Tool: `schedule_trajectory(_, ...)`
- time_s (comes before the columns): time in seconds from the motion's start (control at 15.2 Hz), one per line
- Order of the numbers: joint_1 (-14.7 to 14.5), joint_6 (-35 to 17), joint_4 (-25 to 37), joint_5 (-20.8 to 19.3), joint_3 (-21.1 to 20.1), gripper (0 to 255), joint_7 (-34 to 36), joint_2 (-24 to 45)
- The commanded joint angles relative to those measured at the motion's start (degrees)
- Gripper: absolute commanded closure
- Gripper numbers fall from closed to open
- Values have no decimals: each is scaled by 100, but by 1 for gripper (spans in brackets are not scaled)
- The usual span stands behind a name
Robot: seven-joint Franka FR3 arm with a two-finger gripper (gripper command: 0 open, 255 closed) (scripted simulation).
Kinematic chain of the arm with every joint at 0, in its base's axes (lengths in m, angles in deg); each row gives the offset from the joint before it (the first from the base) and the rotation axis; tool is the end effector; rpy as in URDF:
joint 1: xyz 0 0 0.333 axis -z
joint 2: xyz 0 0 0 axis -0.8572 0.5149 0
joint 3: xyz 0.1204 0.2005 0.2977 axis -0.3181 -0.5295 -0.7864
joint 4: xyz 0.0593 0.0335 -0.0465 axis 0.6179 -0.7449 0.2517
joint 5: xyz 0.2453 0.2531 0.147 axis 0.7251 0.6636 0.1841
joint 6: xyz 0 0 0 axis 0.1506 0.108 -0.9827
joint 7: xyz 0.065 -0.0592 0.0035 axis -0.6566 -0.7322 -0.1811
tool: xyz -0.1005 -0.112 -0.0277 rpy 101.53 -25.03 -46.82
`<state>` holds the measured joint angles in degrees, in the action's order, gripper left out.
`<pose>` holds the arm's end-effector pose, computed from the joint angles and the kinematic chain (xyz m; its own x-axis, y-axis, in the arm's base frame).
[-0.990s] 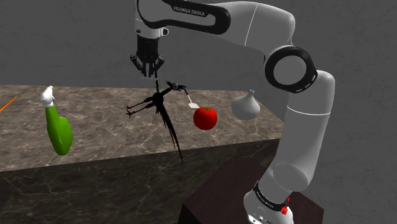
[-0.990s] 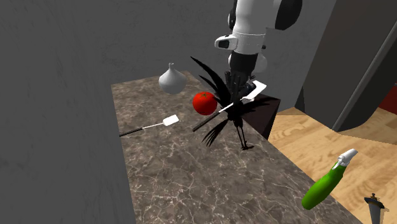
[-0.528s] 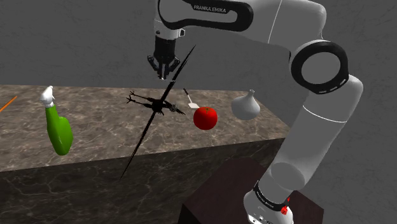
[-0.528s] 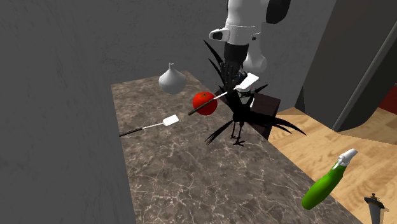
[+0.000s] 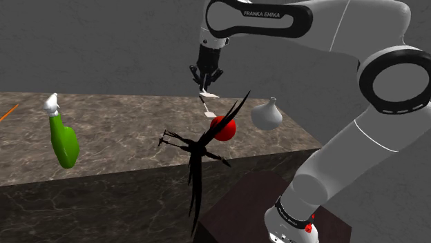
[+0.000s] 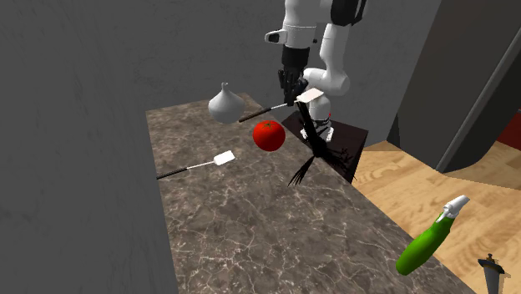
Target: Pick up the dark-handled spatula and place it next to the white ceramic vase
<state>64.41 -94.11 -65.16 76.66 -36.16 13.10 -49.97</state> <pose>0.4757 0.0663 0.6080 0.8662 -0.4960 0.0609 -0.4971 -0.8677 0.0036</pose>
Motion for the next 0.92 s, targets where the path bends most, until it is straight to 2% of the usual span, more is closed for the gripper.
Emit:
schedule_trajectory(0.0, 58, -18, -378, 55, 134, 255, -217, -368)
schedule_trajectory(0.4, 236, 39, -1322, 57, 624, 255, -904, -1378)
schedule_trajectory(0.86, 483, 244, -2119, -184, 1263, 255, -1703, -2390)
